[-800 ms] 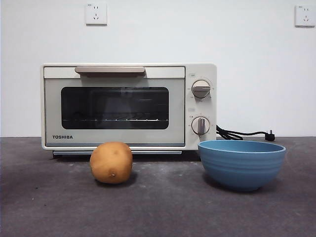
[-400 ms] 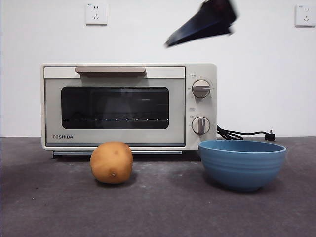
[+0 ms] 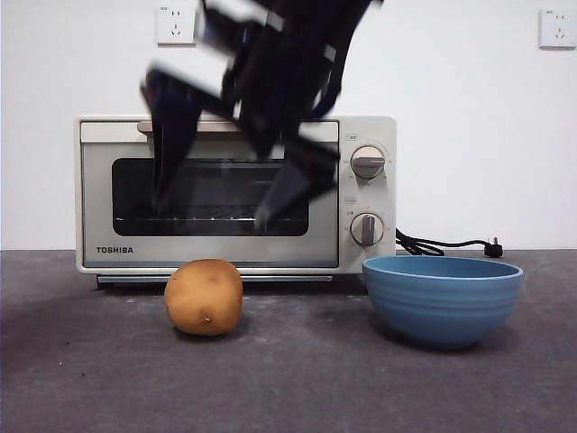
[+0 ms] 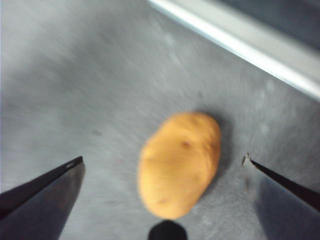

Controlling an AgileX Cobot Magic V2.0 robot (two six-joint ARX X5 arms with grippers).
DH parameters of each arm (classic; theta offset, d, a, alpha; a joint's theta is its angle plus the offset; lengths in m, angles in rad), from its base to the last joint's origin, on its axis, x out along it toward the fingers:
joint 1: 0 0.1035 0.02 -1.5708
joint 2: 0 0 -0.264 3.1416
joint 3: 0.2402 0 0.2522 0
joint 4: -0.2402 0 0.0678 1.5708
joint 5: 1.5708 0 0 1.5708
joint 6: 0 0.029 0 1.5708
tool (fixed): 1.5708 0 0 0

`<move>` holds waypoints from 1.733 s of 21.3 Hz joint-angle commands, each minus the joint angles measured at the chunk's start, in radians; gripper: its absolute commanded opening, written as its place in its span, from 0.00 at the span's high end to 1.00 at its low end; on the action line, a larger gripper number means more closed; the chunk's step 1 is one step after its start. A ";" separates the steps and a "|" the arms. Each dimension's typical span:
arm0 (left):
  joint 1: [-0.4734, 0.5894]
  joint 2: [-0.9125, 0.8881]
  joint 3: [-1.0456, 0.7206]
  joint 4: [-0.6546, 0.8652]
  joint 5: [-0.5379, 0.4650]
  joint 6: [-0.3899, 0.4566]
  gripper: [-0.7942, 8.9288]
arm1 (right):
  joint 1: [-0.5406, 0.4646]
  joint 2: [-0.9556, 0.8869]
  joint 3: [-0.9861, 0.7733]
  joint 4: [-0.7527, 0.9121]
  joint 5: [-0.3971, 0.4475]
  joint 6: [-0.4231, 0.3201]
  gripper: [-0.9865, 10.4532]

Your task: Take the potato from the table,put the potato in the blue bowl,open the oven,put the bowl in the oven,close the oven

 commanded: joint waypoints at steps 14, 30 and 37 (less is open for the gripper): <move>-0.002 -0.003 -0.001 0.005 -0.002 0.014 0.93 | 0.002 0.157 0.002 0.053 -0.004 0.018 0.78; -0.002 -0.003 -0.001 -0.002 -0.002 0.015 0.93 | -0.045 -0.269 0.002 -0.296 0.170 -0.087 0.93; -0.002 -0.003 -0.001 -0.002 -0.002 0.014 0.93 | -0.204 -0.352 -0.046 -0.447 0.180 -0.115 0.93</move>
